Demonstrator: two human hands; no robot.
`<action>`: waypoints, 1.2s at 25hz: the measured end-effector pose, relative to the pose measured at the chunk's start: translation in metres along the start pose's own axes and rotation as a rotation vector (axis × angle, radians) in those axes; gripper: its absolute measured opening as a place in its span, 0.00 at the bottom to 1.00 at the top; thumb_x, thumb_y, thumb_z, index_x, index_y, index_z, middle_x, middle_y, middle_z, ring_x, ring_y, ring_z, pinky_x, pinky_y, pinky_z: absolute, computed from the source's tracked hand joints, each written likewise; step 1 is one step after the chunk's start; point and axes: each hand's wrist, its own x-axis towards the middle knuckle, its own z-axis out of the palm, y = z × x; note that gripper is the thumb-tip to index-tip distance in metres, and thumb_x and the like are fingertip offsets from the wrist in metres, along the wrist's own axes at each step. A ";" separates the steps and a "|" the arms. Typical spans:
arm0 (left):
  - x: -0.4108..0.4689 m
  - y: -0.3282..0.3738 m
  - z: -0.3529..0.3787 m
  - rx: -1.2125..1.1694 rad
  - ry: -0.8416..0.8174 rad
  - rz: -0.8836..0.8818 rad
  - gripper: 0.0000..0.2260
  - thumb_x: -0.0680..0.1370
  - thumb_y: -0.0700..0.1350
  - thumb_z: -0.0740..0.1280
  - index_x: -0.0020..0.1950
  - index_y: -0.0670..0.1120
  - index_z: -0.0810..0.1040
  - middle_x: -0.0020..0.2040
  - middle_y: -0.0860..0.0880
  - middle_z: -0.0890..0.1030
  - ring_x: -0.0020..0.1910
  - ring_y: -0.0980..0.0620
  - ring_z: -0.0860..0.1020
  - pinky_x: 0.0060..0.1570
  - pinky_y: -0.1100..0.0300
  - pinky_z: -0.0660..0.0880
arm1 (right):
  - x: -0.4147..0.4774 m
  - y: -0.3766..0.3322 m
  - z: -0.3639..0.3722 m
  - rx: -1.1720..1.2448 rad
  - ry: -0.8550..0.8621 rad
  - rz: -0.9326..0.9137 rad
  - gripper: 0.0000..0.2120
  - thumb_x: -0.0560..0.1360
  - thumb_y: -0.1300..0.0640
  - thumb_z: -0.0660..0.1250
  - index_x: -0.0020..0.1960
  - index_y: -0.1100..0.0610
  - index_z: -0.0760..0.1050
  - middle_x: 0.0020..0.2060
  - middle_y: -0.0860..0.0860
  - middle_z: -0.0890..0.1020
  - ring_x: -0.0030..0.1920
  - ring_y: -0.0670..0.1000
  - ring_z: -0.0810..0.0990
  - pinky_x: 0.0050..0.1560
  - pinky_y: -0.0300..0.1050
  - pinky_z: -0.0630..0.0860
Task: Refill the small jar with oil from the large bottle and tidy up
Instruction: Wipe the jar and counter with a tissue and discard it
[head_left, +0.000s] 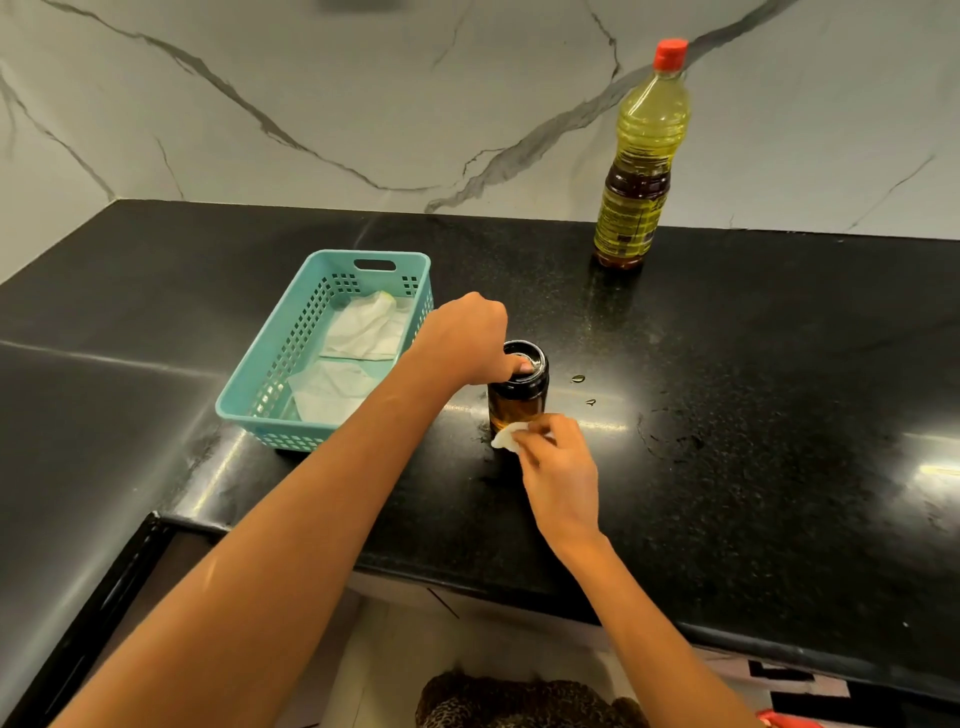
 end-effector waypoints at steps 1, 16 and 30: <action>0.001 -0.002 0.001 -0.004 0.006 0.002 0.24 0.74 0.59 0.65 0.27 0.45 0.63 0.26 0.49 0.68 0.27 0.54 0.68 0.34 0.59 0.68 | 0.003 0.001 -0.005 0.021 0.014 -0.016 0.07 0.68 0.67 0.72 0.46 0.64 0.80 0.44 0.55 0.78 0.42 0.53 0.78 0.35 0.48 0.79; 0.003 -0.015 0.009 -0.099 0.045 0.010 0.23 0.72 0.62 0.65 0.37 0.41 0.79 0.25 0.50 0.70 0.29 0.53 0.71 0.26 0.64 0.60 | 0.045 -0.012 -0.019 -0.305 0.074 -0.797 0.07 0.75 0.68 0.63 0.47 0.70 0.79 0.40 0.59 0.81 0.42 0.58 0.80 0.44 0.50 0.78; 0.006 -0.017 0.011 -0.127 0.003 0.030 0.27 0.71 0.65 0.65 0.46 0.41 0.82 0.28 0.50 0.74 0.33 0.52 0.76 0.36 0.60 0.73 | 0.036 -0.028 0.008 -0.738 -0.266 -0.800 0.07 0.63 0.63 0.72 0.41 0.62 0.83 0.39 0.58 0.83 0.45 0.57 0.80 0.52 0.49 0.77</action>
